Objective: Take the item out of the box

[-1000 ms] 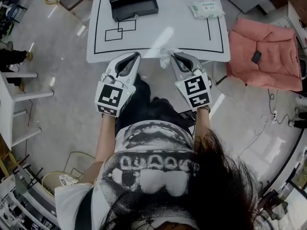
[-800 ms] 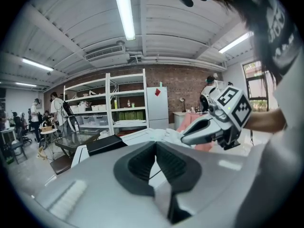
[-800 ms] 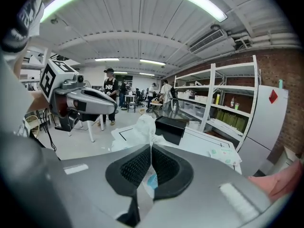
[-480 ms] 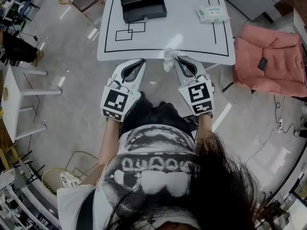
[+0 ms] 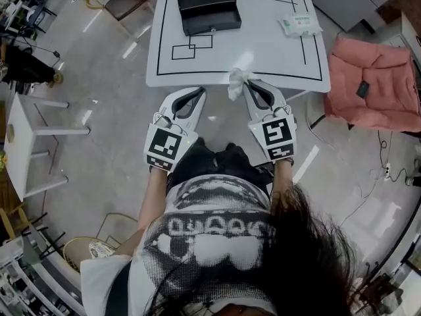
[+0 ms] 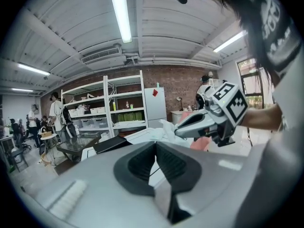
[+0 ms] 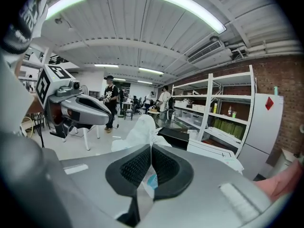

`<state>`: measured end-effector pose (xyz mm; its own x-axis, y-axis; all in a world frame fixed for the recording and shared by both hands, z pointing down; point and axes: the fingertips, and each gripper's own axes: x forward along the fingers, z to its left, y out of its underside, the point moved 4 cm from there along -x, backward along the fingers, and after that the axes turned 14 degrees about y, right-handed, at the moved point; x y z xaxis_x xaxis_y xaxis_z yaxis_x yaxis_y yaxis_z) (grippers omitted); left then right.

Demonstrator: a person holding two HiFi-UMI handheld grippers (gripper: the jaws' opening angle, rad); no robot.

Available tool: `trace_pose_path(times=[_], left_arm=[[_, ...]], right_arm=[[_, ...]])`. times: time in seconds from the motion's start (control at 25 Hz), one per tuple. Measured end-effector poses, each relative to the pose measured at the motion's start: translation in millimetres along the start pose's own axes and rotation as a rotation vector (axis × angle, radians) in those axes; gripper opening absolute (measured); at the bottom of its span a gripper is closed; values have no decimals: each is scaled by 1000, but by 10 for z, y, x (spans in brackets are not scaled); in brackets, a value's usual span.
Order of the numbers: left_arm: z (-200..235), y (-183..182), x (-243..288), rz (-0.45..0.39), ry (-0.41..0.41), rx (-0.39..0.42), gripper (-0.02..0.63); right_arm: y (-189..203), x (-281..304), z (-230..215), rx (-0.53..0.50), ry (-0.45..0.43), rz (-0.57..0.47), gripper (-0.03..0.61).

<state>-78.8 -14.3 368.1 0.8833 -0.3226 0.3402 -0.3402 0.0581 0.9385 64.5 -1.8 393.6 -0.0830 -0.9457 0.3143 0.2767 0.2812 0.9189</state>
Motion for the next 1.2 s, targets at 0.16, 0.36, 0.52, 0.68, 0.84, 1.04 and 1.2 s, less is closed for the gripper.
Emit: trace_pose_path(times=[0.16,0.36,0.52,0.68,0.84,1.04,1.2], left_arm=[[102,1,-185,-12,14,24,0],[204,-13,-330,-33,29,50,0],[265,-19,-400,-48,40,56,0],[304,-30,-422,-60,52,59,0],[319,-24,-425,-65,61,58,0],[307,-19,-398,-70,74,58,0],[304,-29,-380,-67,86,60,0]], right_arm=[[-99,21,190,9,21,-4,12],[-201,39,315,14,53,-15,12],[-263,55,373,13,74,-20,12],[-297,68,396,12,85,-21,12],[-303,70,416,7,89,-18,12],[-286,77,402,4,95,-14,12],[-283,87,378,4,100,-9,12]])
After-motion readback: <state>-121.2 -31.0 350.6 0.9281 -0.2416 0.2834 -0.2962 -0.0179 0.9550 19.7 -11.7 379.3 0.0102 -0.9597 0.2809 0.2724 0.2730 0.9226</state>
